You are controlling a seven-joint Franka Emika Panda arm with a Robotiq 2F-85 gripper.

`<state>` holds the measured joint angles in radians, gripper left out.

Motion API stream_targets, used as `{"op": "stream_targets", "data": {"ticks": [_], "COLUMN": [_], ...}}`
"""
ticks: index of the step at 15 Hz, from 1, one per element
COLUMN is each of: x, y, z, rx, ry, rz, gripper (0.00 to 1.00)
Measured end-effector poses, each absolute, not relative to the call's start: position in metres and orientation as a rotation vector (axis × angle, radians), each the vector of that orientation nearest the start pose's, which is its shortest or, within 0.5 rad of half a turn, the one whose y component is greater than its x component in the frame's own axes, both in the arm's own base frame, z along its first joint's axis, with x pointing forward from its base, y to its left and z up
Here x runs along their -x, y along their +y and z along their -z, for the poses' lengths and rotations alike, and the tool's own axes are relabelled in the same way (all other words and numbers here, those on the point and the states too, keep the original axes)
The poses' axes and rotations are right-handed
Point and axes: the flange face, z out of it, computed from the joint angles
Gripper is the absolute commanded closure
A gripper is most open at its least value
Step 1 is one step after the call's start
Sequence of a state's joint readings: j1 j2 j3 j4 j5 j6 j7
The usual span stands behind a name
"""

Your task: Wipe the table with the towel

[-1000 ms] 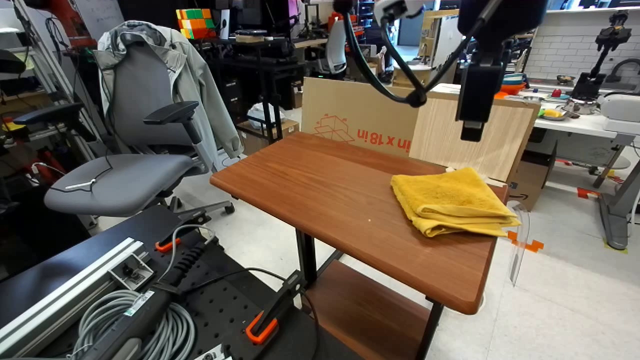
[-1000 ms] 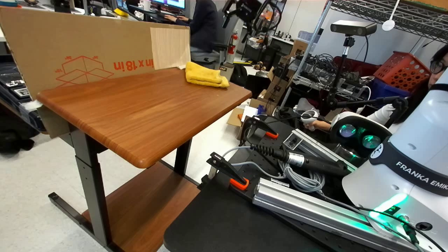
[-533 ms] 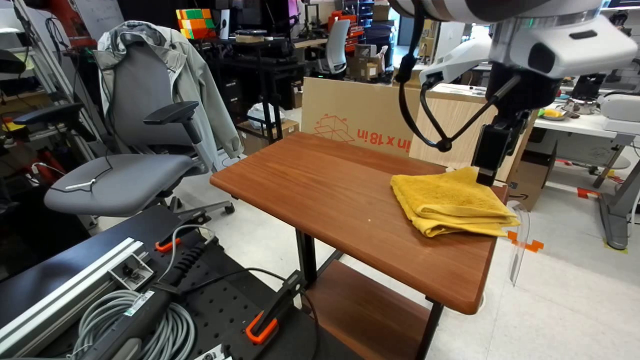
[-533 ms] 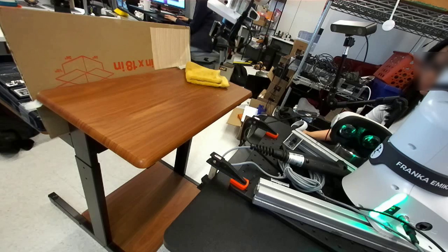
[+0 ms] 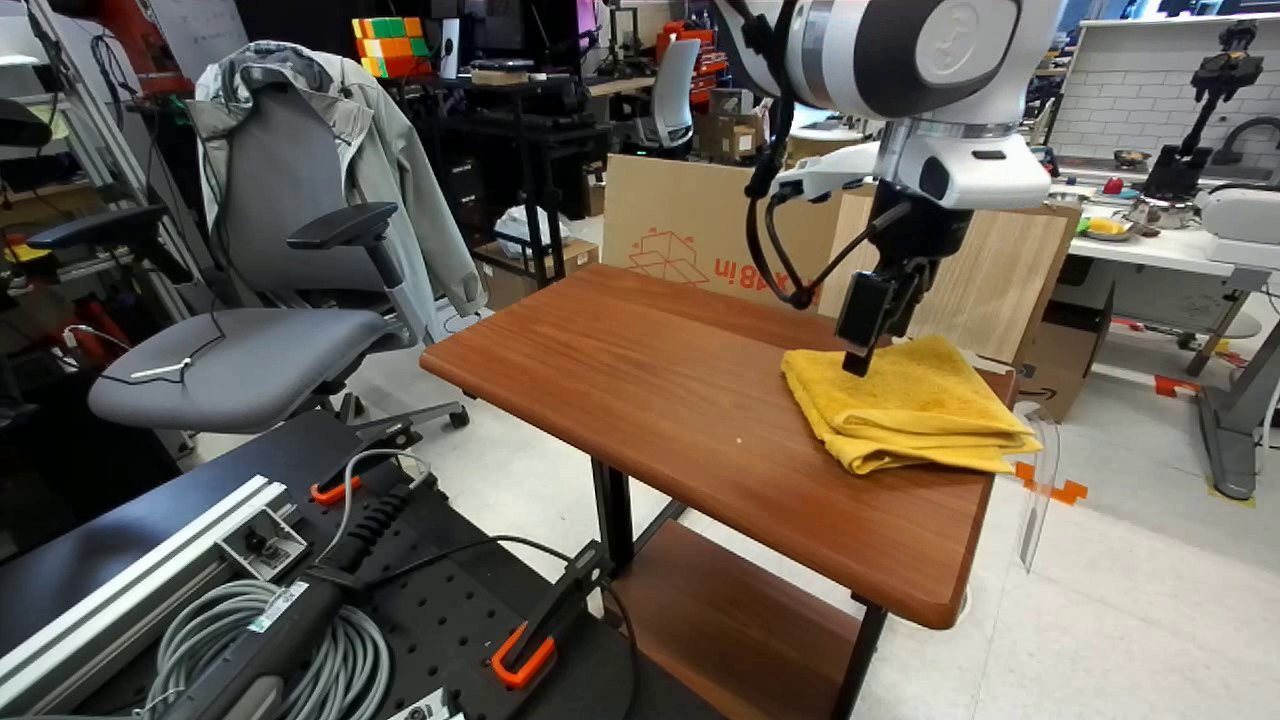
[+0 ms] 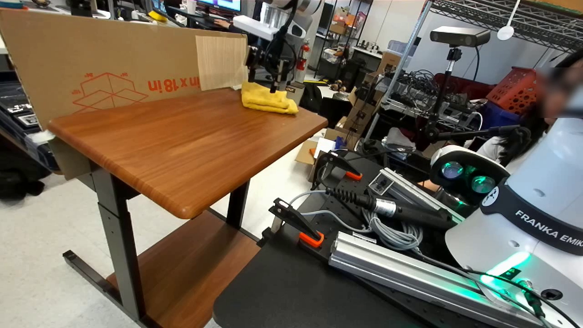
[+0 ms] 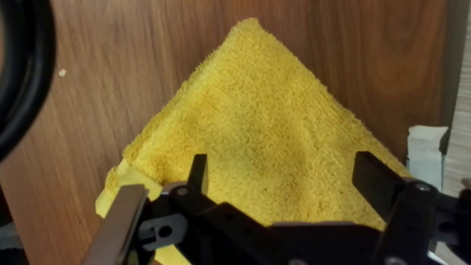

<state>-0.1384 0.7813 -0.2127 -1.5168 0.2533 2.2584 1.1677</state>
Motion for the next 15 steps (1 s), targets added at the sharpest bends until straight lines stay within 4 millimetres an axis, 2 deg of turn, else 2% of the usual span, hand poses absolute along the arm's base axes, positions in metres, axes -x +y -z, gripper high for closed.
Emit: {"op": "stream_targets", "data": {"ticks": [3, 8, 11, 14, 15], "x": [-0.675, -0.674, -0.665, -0.65, -0.65], "y": [-0.209, -0.209, -0.207, -0.2, -0.195], "z": [-0.181, -0.18, -0.164, -0.138, -0.138], "rx": [2.162, 2.163, 2.181, 2.241, 2.272], "ry": [2.276, 2.277, 2.289, 2.31, 2.301], "rz": [-0.078, -0.081, -0.123, -0.169, -0.161], "gripper": [0.0, 0.0, 0.0, 0.0, 0.0]}}
